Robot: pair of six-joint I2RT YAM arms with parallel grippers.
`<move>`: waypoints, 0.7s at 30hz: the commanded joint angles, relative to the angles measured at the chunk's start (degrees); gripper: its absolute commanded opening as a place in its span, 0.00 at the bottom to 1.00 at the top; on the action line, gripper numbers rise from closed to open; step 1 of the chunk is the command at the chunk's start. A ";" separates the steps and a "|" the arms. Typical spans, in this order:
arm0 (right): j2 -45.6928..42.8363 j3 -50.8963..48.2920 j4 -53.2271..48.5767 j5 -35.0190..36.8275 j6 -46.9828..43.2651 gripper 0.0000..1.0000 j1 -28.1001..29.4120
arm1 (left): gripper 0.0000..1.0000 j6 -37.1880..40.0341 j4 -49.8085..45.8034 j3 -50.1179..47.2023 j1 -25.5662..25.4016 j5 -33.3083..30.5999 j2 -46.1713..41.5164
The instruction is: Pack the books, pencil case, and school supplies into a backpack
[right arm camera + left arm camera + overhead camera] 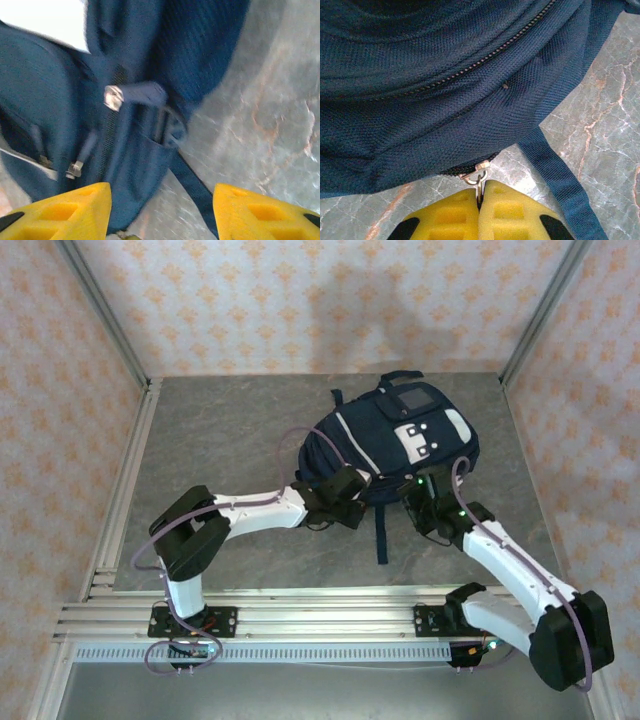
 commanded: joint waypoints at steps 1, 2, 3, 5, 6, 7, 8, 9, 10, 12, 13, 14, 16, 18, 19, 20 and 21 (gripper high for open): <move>1.30 -1.88 9.83 -3.07 4.38 0.59 1.35 | 0.00 -1.10 0.19 -0.95 -1.12 1.58 -3.93; 1.90 -2.38 11.72 -3.13 4.78 0.60 1.76 | 0.00 -1.35 0.46 -1.35 -1.12 1.71 -4.43; 2.53 -2.90 13.56 -3.03 5.16 0.60 2.23 | 0.00 -1.56 0.72 -1.64 -1.20 1.75 -4.83; 3.45 -4.30 18.33 -3.15 5.49 0.59 2.86 | 0.00 -1.79 0.91 -1.97 -1.30 1.84 -5.31; 3.95 -5.27 21.06 -3.28 5.99 0.58 3.16 | 0.00 -1.74 0.82 -1.98 -1.43 1.88 -5.43; 4.29 -6.02 23.05 -3.25 6.50 0.57 3.39 | 0.00 -1.58 0.74 -2.05 -1.39 1.84 -5.43; 4.52 -6.66 24.74 -2.97 6.85 0.56 3.70 | 0.00 -1.49 0.65 -2.07 -1.47 1.78 -5.35; 4.69 -7.00 25.82 -2.33 6.87 0.55 4.09 | 0.00 -1.45 0.56 -2.15 -1.47 1.67 -5.27; 4.76 -7.23 26.37 -1.72 6.86 0.54 4.36 | 0.00 -1.45 0.56 -2.24 -1.47 1.65 -5.26; 5.44 -7.87 28.29 -0.85 6.61 0.50 4.67 | 0.00 -1.45 0.78 -2.33 -1.47 1.75 -5.08; 5.96 -7.94 28.40 -0.55 6.60 0.48 4.70 | 0.00 -1.45 0.91 -2.33 -1.47 1.75 -5.04; 6.63 -7.90 28.66 -0.16 6.19 0.43 4.68 | 0.00 -1.43 0.98 -2.33 -1.47 1.67 -5.08; 7.87 -7.89 28.75 0.60 5.75 0.29 4.68 | 0.00 -1.24 0.79 -2.19 -1.44 1.36 -5.08; 8.80 -8.02 28.76 1.88 4.88 0.16 4.68 | 0.00 -0.87 0.26 -2.29 -1.41 0.65 -5.39; 8.92 -7.98 28.26 2.59 4.72 0.10 4.68 | 0.00 -0.69 0.00 -2.42 -1.38 0.16 -5.52; 8.96 -7.94 27.84 3.41 4.28 0.05 4.69 | 0.00 -0.49 -0.37 -2.63 -1.36 -0.45 -5.76; 8.95 -7.98 27.26 4.17 3.91 0.00 4.68 | 0.00 -0.32 -0.68 -2.99 -1.30 -1.06 -6.07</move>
